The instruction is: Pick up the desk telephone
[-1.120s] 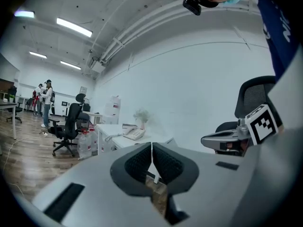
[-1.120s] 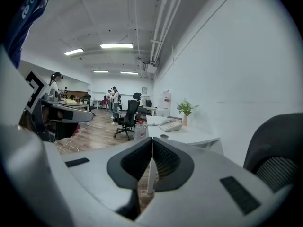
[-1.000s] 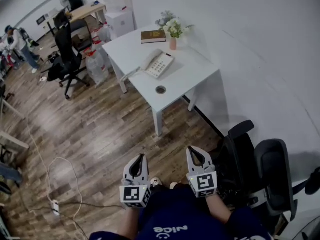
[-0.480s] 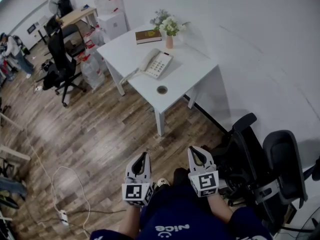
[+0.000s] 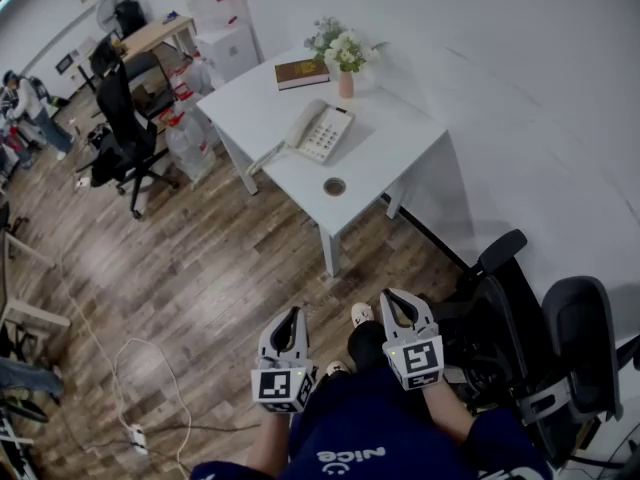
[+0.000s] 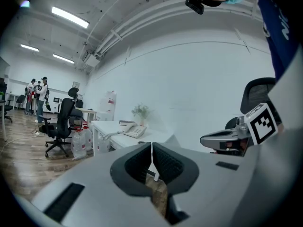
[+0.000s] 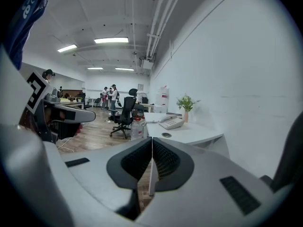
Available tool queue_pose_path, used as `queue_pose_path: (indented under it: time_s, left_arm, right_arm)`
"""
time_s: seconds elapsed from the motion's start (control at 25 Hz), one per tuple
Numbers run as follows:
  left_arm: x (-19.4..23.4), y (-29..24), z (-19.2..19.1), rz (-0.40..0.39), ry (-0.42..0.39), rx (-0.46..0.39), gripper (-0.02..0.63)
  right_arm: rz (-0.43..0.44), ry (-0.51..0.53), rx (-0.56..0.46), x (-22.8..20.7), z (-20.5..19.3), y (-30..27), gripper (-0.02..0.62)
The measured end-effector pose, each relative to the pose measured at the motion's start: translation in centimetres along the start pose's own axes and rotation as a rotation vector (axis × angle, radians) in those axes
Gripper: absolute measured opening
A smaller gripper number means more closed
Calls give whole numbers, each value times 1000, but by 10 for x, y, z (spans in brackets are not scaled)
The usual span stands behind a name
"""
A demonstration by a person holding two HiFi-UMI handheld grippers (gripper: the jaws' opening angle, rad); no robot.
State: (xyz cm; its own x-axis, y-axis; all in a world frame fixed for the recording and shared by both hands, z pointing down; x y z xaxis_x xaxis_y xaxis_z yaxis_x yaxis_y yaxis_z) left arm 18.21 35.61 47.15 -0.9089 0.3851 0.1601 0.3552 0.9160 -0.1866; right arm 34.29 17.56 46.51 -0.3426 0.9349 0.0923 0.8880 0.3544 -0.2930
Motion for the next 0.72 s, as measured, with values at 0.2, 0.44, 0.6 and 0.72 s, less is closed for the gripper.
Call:
queue_pose_path:
  time_s: [0.2, 0.44, 0.6, 0.72]
  left_arm:
    - [13, -33, 10, 28, -7, 5, 23]
    - [21, -88, 23, 44, -8, 15, 23]
    - [23, -127, 41, 39, -11, 7, 23]
    - [24, -157, 50, 42, -18, 10, 23]
  right_arm:
    - [1, -6, -19, -27, 13, -39, 23]
    - [-1, -47, -29, -69, 23, -93, 23]
    - [19, -65, -53, -92, 38, -135, 23]
    - [27, -68, -66, -114, 47, -167, 23]
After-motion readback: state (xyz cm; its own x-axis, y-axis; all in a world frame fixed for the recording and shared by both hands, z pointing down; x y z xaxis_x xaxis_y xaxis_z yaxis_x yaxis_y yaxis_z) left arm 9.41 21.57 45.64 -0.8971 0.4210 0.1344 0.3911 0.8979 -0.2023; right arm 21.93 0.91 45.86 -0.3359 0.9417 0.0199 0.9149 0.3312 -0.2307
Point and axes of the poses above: the fingertips, and each gripper's own axes: y backward along the fingers, x to its left, z out of its top, the point moved 9 cm from there along y, backward along the fingers, and after that the axes turned 1 degree about -x, right-handed, at the moved point
